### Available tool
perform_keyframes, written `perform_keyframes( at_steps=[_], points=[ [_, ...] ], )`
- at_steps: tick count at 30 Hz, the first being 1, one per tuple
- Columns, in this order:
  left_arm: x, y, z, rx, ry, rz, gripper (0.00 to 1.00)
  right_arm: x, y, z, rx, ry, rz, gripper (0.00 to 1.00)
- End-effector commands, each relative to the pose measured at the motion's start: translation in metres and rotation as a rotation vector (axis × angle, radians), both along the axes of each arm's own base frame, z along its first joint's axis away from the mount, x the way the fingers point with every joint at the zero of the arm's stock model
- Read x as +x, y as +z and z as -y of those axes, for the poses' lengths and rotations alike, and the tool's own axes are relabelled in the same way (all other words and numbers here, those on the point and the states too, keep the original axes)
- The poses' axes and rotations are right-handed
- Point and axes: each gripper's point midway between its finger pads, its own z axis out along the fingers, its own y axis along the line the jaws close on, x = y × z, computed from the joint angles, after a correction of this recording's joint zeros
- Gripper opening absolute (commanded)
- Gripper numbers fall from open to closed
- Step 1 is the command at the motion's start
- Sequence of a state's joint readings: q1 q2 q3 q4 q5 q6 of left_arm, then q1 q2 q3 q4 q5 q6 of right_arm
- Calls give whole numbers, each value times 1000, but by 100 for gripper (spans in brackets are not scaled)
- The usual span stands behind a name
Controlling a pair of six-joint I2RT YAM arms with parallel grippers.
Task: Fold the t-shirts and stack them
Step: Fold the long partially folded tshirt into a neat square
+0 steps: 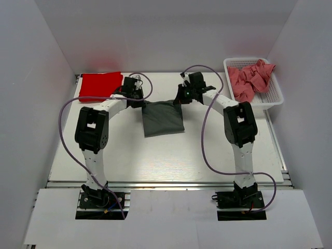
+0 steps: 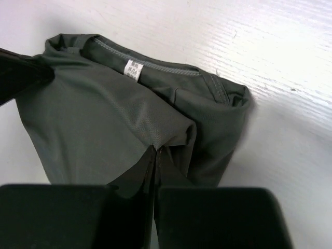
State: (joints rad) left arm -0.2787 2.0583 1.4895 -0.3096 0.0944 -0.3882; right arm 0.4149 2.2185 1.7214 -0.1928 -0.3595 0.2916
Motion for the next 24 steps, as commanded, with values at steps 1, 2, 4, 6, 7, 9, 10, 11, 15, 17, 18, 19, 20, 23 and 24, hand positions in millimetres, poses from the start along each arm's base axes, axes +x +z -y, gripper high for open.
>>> perform_keyframes(
  at_steps=[1,2,4,6,7,9,10,11,15,17,18,19,20,23,24],
  points=[
    [3,83,12,-74,-49,200,0,7,75,7,49,-40,190,0],
    [2,86,12,-78,-49,213,0,8,77,10,43,-51,199,0],
    [3,91,12,-78,-55,241,0,5,75,22,7,-91,189,0],
    [3,91,12,-78,-55,241,0,4,76,28,-4,-104,188,0],
    [6,88,13,-75,-55,230,0,4,72,31,-9,-111,176,0],
    [7,75,17,-80,-71,193,0,5,67,34,-13,-126,159,0],
    [8,72,19,-85,-77,187,0,6,65,37,-13,-139,148,0],
    [12,72,20,-86,-78,190,0,9,63,42,-17,-164,139,0],
    [19,53,18,-62,-61,155,0,24,49,51,-24,-201,118,0],
    [27,46,13,-51,-43,150,0,33,41,53,-23,-190,108,0],
    [31,44,8,-50,-32,149,0,40,28,54,-28,-186,101,0],
    [33,31,7,-40,-26,135,0,46,29,52,-17,-178,117,0],
    [37,30,8,-40,-26,137,0,47,22,51,-18,-167,108,0],
    [47,25,6,-18,-6,126,5,62,11,50,-13,-142,117,0],
    [54,24,8,-19,-6,130,9,64,3,49,-9,-128,104,0]
  ],
)
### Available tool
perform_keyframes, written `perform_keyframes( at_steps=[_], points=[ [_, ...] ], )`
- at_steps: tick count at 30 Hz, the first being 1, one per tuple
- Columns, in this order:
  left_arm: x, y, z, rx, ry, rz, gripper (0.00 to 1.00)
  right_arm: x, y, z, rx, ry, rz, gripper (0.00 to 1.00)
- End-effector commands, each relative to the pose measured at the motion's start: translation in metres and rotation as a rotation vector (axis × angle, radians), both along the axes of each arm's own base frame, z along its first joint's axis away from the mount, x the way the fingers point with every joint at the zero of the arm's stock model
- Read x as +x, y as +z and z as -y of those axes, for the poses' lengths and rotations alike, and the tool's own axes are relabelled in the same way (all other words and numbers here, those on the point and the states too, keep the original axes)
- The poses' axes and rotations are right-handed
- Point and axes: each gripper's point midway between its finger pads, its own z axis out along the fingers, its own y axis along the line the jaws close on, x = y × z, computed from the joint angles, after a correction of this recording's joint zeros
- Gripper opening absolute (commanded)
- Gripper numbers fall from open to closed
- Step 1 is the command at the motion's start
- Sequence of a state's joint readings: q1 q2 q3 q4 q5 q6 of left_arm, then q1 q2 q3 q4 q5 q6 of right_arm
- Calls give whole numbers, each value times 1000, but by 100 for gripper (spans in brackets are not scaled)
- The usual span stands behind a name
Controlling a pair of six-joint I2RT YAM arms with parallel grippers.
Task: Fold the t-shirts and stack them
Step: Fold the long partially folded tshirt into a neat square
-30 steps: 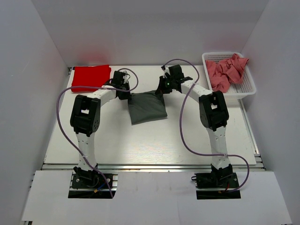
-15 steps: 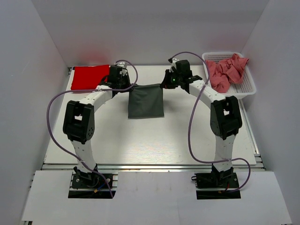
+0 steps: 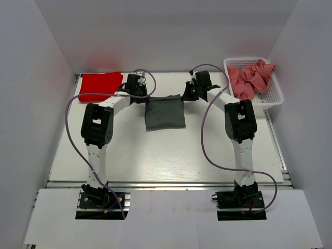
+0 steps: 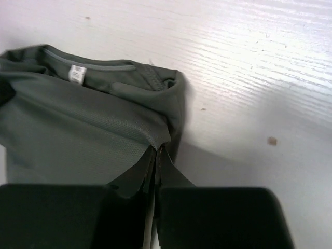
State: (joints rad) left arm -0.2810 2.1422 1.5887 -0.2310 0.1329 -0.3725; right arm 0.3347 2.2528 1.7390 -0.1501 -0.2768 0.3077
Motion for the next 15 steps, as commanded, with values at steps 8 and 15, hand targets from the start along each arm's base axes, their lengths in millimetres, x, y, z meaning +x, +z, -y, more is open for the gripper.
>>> perform_keyframes(
  at_steps=[8,15],
  points=[
    [20,40,-13,27,51,63,100,23,59,-5,47,126,162,84],
    [-18,32,-11,31,-2,10,100,-24,112,4,111,137,251,90]
  ],
)
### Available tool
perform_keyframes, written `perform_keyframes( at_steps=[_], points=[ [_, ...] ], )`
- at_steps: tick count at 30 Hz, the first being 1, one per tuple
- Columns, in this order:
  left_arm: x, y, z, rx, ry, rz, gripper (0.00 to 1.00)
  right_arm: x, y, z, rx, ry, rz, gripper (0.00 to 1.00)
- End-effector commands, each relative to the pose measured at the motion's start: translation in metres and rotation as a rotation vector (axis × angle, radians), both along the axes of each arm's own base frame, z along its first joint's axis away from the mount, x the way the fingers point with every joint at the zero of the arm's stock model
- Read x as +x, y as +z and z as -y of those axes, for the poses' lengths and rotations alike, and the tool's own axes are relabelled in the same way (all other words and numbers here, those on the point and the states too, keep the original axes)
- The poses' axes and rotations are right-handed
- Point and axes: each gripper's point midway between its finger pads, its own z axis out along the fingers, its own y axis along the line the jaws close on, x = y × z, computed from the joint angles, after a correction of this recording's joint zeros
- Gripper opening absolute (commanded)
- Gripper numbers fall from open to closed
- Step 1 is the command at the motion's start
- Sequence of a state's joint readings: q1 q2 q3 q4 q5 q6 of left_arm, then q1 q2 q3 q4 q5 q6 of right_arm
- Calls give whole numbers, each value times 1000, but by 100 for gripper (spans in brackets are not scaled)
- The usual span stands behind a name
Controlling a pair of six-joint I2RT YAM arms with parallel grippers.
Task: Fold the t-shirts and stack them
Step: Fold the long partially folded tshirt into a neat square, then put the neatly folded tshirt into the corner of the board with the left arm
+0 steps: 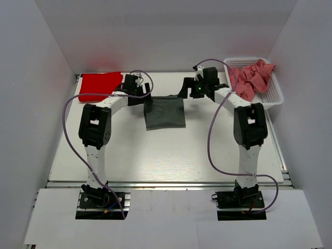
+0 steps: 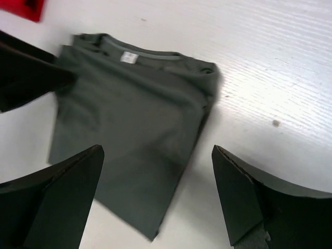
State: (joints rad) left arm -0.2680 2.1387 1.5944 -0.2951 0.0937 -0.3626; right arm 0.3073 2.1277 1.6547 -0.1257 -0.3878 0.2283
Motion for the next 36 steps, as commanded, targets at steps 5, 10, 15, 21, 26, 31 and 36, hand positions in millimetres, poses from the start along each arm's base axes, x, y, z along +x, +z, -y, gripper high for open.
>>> perform_keyframes(
  at_steps=[5,10,15,21,26,31,36],
  points=[
    [-46,17,23,-91,-147,-5,100,-59,47,12,88,9,113,90],
    [-60,-14,23,-92,-158,-68,96,-90,52,19,106,12,101,90],
    [-67,-43,29,-83,-194,-125,64,-113,35,28,86,18,78,90],
    [-73,-57,44,-97,-268,-132,39,-138,20,45,65,-31,51,90],
    [-57,-44,53,-108,-301,-90,8,-157,6,57,38,-54,21,90],
    [-29,8,51,-117,-303,40,0,-164,8,65,16,-73,35,90],
    [-2,64,36,22,-319,192,0,-167,12,71,-1,-95,51,90]
  ],
)
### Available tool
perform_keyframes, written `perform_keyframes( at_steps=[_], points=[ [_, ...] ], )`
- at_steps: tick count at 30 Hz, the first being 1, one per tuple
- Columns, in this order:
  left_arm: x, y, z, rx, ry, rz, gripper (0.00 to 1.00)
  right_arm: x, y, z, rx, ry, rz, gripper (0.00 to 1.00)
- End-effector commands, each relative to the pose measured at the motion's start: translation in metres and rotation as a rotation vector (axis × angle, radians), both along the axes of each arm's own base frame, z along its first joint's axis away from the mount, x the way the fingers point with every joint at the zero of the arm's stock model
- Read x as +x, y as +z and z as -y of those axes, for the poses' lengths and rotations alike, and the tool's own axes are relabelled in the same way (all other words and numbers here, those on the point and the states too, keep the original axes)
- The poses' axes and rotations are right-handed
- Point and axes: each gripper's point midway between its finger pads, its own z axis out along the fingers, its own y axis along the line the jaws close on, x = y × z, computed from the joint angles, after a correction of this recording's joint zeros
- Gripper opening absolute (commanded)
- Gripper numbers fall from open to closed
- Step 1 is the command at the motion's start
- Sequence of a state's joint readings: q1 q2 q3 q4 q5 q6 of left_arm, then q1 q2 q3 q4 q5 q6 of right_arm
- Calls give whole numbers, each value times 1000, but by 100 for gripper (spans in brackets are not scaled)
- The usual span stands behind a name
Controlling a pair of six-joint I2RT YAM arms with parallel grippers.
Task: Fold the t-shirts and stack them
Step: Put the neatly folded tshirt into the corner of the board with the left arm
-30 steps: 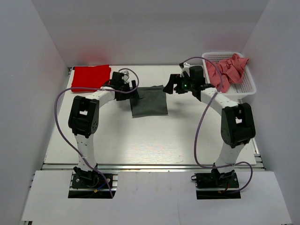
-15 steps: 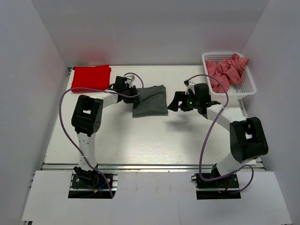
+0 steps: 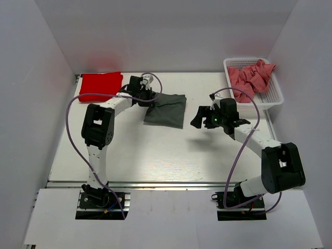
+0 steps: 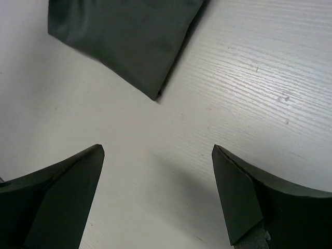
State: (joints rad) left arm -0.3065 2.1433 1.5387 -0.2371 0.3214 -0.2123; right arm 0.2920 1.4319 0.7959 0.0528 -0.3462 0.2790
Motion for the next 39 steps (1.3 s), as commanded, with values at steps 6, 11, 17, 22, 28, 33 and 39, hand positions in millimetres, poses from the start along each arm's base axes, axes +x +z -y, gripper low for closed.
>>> perform_keyframes(
  at_steps=[6,11,17,22,28,33,39],
  points=[
    [50,124,-50,265,18,253,0,7,20,8,-18,-31,78,90],
    [62,150,-98,401,92,288,0,9,22,9,-27,-41,73,90],
    [95,175,-165,492,221,329,0,18,31,12,-40,-65,90,90],
    [113,194,-216,495,310,370,0,21,39,11,-34,-66,104,90],
    [127,188,-248,452,324,403,0,30,40,4,-26,-42,97,90],
    [139,192,-285,470,356,447,0,36,47,-1,-11,-29,105,90],
    [143,163,-309,467,353,422,0,40,47,-5,-3,-17,99,90]
  ],
)
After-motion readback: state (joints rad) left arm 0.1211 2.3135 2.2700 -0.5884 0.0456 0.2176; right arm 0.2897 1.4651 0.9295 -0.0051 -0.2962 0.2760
